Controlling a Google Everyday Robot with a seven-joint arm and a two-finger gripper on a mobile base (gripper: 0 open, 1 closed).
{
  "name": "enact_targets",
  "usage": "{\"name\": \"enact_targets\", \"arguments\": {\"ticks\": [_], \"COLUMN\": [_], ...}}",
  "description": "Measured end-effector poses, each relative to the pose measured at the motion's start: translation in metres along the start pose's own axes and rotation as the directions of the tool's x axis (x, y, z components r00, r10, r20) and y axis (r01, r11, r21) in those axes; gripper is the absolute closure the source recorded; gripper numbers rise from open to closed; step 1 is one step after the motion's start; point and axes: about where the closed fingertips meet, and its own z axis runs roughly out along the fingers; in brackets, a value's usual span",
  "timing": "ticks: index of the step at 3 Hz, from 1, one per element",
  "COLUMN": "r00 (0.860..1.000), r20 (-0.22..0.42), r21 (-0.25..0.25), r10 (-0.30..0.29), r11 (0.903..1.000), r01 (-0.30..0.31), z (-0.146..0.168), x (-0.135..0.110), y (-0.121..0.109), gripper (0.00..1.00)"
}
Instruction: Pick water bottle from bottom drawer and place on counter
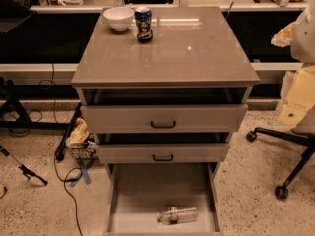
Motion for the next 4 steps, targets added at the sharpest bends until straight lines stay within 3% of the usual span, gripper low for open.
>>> {"name": "enact_targets", "arguments": {"ticks": [2,3,4], "r00": [1.000,0.997,0.982], "r20": [0.013,0.073,0.187], "r21": [-0.012,-0.099,-0.201], "r10": [-0.015,-0.025,-0.024], "r11": [0.9998,0.9946,0.9775], "r01": [0.015,0.032,0.063], "z": [0.010,0.073,0.153], "x": [0.005,0.025,0.040], "y": [-0.007,-0.015,-0.010], "gripper": [0.00,0.00,0.00]}}
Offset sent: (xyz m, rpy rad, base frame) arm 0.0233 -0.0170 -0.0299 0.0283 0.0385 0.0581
